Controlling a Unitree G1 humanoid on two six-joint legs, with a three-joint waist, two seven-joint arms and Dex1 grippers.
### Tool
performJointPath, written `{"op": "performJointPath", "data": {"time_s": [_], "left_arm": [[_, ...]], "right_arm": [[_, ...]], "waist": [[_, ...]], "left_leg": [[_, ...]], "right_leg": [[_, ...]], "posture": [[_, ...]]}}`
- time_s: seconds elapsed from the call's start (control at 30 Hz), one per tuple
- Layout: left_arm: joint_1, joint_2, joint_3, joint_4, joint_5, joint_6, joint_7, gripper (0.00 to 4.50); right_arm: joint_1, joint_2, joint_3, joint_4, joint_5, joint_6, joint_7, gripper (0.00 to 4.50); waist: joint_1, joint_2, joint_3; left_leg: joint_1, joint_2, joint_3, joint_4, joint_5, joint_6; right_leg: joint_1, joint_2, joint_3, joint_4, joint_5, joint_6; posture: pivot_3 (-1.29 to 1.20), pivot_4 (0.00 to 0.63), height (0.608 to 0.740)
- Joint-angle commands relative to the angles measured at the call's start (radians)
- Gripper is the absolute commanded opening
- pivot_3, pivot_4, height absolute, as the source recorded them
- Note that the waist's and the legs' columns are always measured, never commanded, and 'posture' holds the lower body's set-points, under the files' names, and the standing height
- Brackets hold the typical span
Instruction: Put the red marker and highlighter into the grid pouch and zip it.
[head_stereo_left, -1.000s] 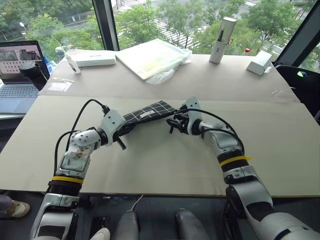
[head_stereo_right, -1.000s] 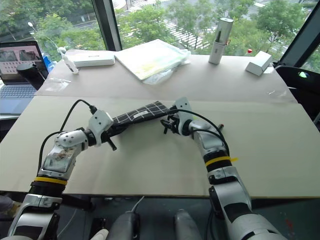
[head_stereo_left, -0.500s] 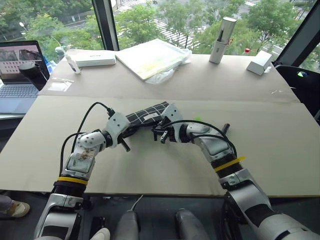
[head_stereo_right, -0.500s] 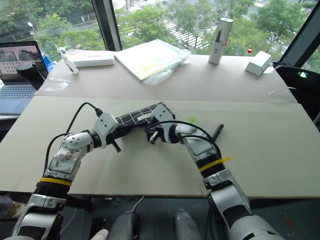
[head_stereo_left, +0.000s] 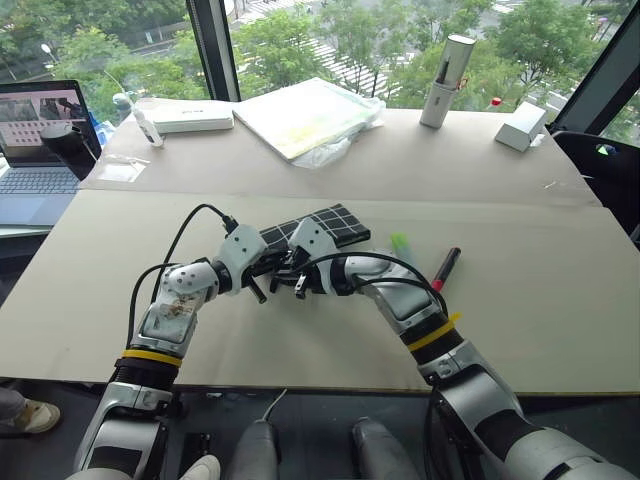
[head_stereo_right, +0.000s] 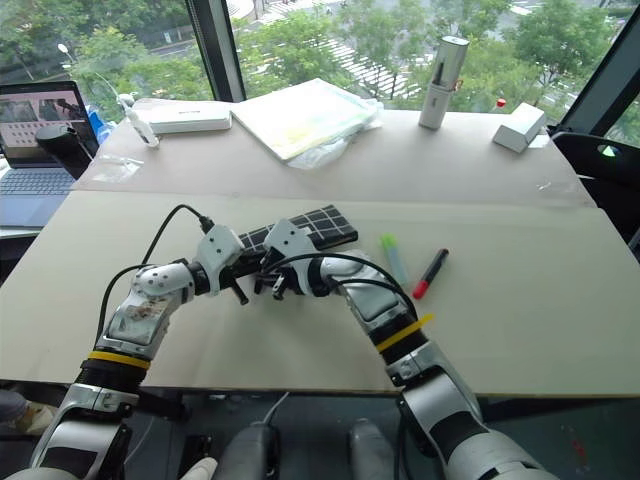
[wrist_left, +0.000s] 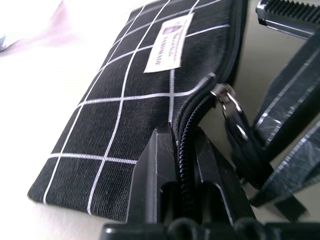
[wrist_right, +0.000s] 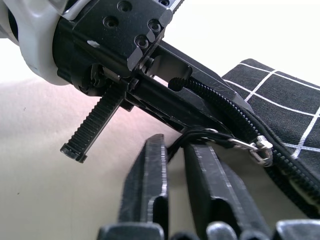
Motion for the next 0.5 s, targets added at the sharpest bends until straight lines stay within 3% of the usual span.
{"op": "performJointPath", "data": {"time_s": [0.03, 0.07, 0.27, 0.43, 0.5], "left_arm": [[-0.009, 0.003, 0.008, -0.042, -0.01, 0.0, -0.001, 0.0], [-0.009, 0.002, 0.008, -0.045, -0.012, 0.002, -0.001, 0.0], [-0.022, -0.006, 0.008, -0.038, -0.018, 0.006, 0.001, 0.0], [-0.049, -0.026, 0.032, -0.035, -0.051, 0.031, 0.003, 0.0], [-0.049, -0.027, 0.037, -0.048, -0.074, 0.051, -0.014, 0.0]], "right_arm": [[0.021, -0.103, -0.149, -0.162, 0.121, 0.18, 0.042, 2.58], [0.048, -0.146, -0.177, -0.227, 0.17, 0.243, 0.076, 2.86], [0.34, -0.506, -0.282, -0.646, 0.342, 0.319, 0.274, 2.86], [0.398, -0.556, -0.467, -0.624, 0.32, 0.323, 0.086, 2.86], [0.355, -0.514, -0.562, -0.531, 0.261, 0.348, -0.099, 2.86]], "waist": [[0.006, 0.0, 0.0], [0.009, 0.0, 0.0], [0.028, 0.0, 0.0], [0.012, -0.001, 0.0], [0.007, -0.001, 0.0]], "left_leg": [[0.0, 0.0, 0.0, 0.0, 0.0, 0.0], [-0.001, 0.0, 0.0, 0.0, 0.0, 0.0], [-0.003, 0.0, -0.002, 0.0, -0.001, 0.001], [-0.002, -0.001, -0.002, 0.001, 0.0, 0.0], [0.0, -0.001, -0.003, 0.001, 0.001, 0.0]], "right_leg": [[0.0, 0.0, 0.0, 0.0, 0.0, 0.0], [0.0, 0.0, 0.0, 0.0, 0.0, 0.0], [0.0, -0.001, -0.002, -0.004, 0.0, 0.0], [0.0, 0.0, -0.001, -0.002, 0.0, 0.0], [0.002, 0.0, -0.001, -0.001, 0.0, 0.0]], "posture": [[0.0, 0.15, 0.74], [0.0, 0.15, 0.74], [0.0, 0.15, 0.74], [0.0, 0.15, 0.74], [0.0, 0.15, 0.74]]}}
